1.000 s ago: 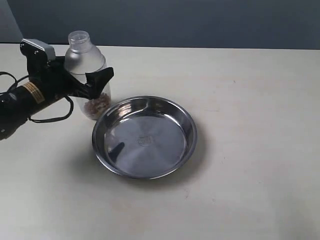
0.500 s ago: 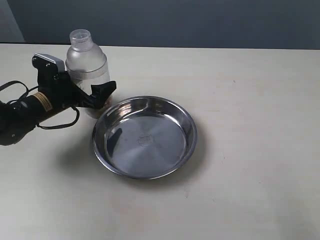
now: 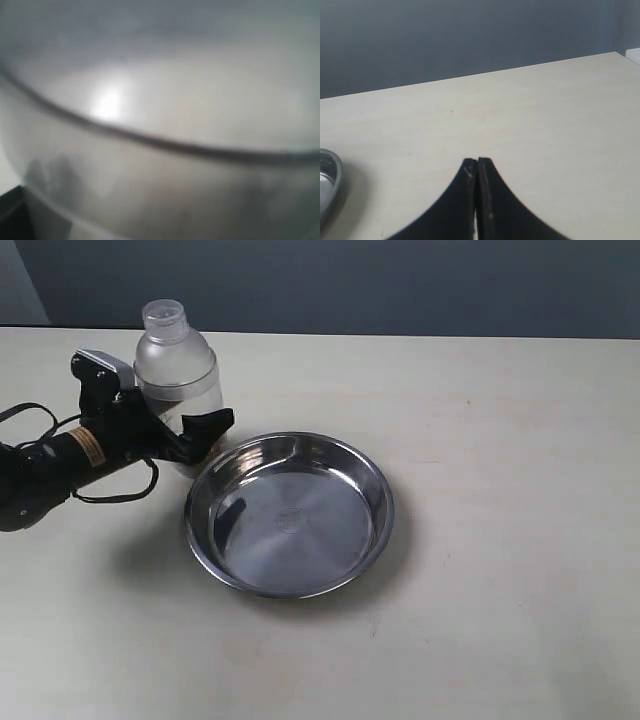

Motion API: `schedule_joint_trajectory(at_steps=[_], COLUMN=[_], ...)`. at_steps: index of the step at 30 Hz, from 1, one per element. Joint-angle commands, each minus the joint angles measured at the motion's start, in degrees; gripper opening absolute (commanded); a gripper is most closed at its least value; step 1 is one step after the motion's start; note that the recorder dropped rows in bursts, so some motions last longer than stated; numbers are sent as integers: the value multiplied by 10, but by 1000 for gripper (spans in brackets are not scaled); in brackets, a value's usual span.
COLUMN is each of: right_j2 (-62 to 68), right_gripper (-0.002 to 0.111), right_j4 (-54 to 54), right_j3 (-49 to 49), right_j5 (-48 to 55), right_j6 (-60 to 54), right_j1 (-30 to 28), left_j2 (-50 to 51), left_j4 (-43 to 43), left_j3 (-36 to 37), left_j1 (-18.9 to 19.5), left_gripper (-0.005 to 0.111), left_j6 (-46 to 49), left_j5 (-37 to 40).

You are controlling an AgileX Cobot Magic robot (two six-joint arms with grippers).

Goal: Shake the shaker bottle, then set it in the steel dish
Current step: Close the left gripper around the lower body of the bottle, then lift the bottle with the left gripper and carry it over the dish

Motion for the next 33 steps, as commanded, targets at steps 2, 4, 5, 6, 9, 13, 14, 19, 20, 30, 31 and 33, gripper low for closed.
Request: schedule_joint_trajectory(at_steps=[2, 4, 5, 6, 9, 13, 14, 19, 20, 30, 31, 33], right_j2=[-3, -3, -3, -3, -3, -3, -3, -3, -3, -3, -3, -3], right_gripper=[-1, -1, -1, -1, -1, -1, -1, -1, -1, -1, -1, -1], right_j4=[-1, -1, -1, -1, -1, -1, -1, -1, -1, -1, -1, -1], right_j3=[1, 1, 1, 1, 1, 1, 1, 1, 1, 1, 1, 1], right_j5=[-4, -4, -4, -4, -4, -4, -4, -4, -4, -4, -4, -4], right_j6=[-1, -1, -1, -1, -1, -1, -1, -1, -1, -1, -1, -1], right_j1=[-2, -2, -2, -2, -2, -2, -2, -2, -2, -2, -2, -2], left_j2=[-21, -47, -74, -96, -197, -367, -408, -445, -409, -410, -380, -327], left_j4=[-63, -62, -55, -43, -12, 10, 23, 131, 111, 26, 26, 34], left_j3=[-1, -1, -1, -1, -1, -32, -44, -3, 20, -5, 14, 32], left_j1=[0, 0, 0, 0, 0, -3, -8, -140, -173, -297, -297, -297], left_gripper=[1, 1, 1, 0, 1, 1, 1, 1, 1, 1, 1, 1], left_j6=[-62, -72, -78, -81, -125, -227, -249, -295, -294, -247, -247, -281], left_j5=[-21, -6, 7, 15, 31, 105, 130, 428, 474, 504, 505, 498])
